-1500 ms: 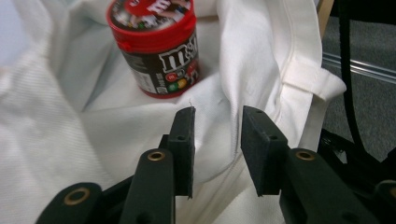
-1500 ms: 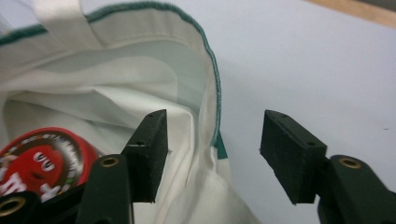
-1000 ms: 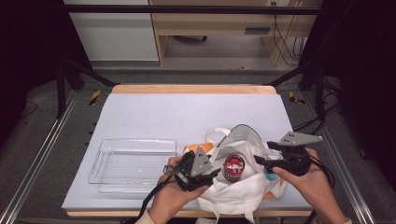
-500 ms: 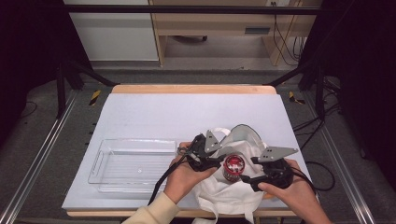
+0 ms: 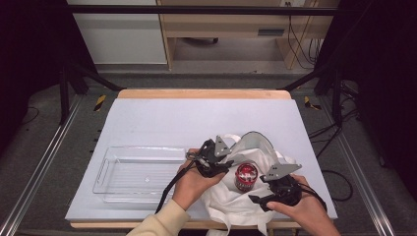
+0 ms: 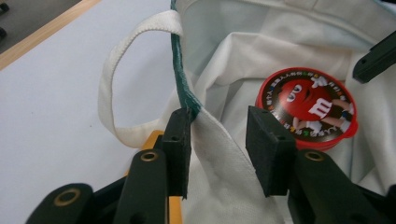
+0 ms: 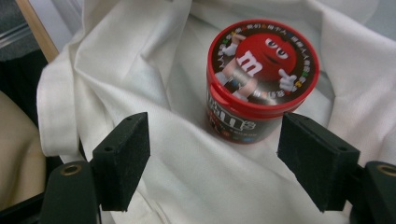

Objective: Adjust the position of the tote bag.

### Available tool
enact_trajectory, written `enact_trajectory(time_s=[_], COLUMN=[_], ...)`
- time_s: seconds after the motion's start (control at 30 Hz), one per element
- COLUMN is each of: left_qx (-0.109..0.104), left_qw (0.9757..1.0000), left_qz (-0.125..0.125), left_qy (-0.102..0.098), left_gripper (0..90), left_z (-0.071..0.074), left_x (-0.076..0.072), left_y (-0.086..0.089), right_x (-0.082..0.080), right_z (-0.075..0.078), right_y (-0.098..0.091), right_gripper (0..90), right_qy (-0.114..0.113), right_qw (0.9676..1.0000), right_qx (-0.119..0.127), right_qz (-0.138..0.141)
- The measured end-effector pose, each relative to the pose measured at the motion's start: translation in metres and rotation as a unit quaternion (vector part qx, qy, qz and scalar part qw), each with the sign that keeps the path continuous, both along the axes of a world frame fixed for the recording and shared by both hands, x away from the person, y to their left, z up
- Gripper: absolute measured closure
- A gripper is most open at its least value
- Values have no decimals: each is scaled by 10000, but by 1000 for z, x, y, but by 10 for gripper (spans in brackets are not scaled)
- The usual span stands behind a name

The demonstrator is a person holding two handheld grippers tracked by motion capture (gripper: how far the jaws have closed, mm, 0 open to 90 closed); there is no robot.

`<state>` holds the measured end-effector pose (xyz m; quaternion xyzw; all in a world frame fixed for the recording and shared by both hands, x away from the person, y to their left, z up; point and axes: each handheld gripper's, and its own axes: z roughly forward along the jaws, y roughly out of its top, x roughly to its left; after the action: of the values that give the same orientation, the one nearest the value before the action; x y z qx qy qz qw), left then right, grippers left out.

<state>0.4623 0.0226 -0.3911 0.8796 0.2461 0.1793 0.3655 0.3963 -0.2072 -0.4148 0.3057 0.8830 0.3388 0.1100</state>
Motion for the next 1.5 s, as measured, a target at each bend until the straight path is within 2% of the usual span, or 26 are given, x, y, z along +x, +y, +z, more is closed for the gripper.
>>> enact_trajectory(time_s=[0.13, 0.17, 0.2, 0.23, 0.33, 0.37, 0.47, 0.57, 0.7, 0.8, 0.93, 1.03, 1.2, 1.5], left_qx=[-14, -22, -36, -33, -25, -20, 75, 12, 79, 94, 62, 66, 38, 33], left_qw=[9999, 9998, 9997, 9997, 9996, 9995, 9995, 9997, 9995, 9995, 9996, 9995, 9995, 9995], left_qz=[48, 37, 14, 4, -43, -56, -86, -5, 53, -31, -38, -47, -79, -128], left_qy=[155, 174, 225, 237, 290, 323, 297, 256, 288, 306, 287, 321, 289, 286], left_gripper=[683, 736, 736, 791, 833, 861, 873, 878, 880, 883, 883, 883, 883, 884], left_z=[-3, -3, -4, -4, -2, -2, 2, 7, 10, 10, 11, 11, 13, 20], left_x=[2, 2, 2, 2, 1, 1, 2, 4, 9, 8, 7, 7, 5, 1], left_y=[5, 6, 7, 8, 8, 8, 8, 12, 14, 14, 13, 13, 13, 13], right_x=[-4, -6, -6, -8, -9, -11, -12, -16, -18, -19, -18, -17, -17, -16], right_z=[-3, -6, -6, -8, -8, -8, -10, -17, -19, -19, -19, -18, -16, -13], right_y=[0, 1, 1, 3, 5, 7, 8, 10, 8, 9, 11, 10, 12, 20], right_gripper=[269, 273, 273, 279, 289, 342, 362, 435, 465, 511, 500, 444, 405, 397], right_qy=[63, 73, 73, 18, -23, -29, -3, -26, -80, -111, -66, -3, 8, -43], right_qw=[9999, 9998, 9998, 9996, 9994, 9993, 9992, 9992, 9992, 9992, 9992, 9997, 9998, 9999], right_qx=[-145, -187, -187, -271, -335, -357, -386, -386, -371, -373, -369, -222, -181, -118], right_qz=[35, 59, 59, 78, 108, 111, 103, 108, 115, 132, 142, 28, 20, 89])
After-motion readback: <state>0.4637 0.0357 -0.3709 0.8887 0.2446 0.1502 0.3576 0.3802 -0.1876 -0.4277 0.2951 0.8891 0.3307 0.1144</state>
